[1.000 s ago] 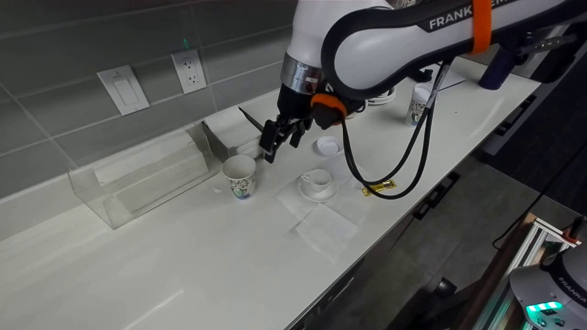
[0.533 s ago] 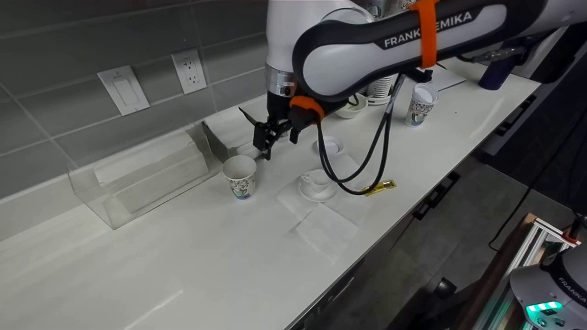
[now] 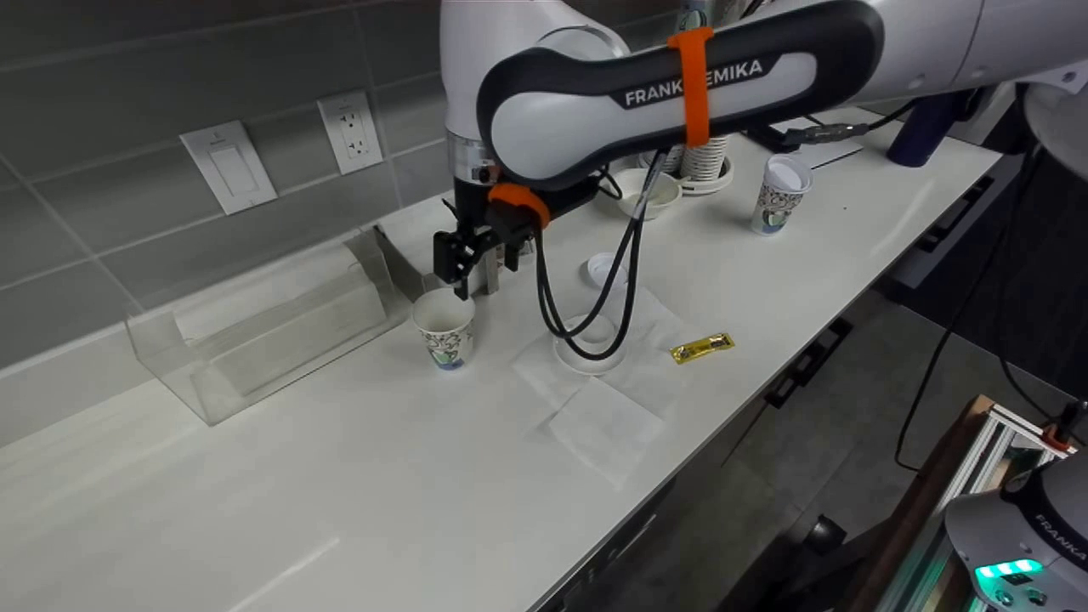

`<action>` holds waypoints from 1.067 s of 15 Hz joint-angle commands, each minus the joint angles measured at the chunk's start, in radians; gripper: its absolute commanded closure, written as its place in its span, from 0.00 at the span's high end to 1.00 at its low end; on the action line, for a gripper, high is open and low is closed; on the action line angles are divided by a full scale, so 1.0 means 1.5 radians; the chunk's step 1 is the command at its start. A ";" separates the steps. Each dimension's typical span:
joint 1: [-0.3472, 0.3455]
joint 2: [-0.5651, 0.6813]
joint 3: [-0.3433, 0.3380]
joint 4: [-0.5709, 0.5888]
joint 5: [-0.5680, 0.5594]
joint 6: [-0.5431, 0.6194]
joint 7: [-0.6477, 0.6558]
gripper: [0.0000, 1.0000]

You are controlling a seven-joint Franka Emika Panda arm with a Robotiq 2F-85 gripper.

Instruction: Pick up the white paper cup and move it to the right of the kitchen counter

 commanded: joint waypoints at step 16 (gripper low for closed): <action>0.036 0.189 -0.015 0.263 0.016 -0.149 -0.021 0.00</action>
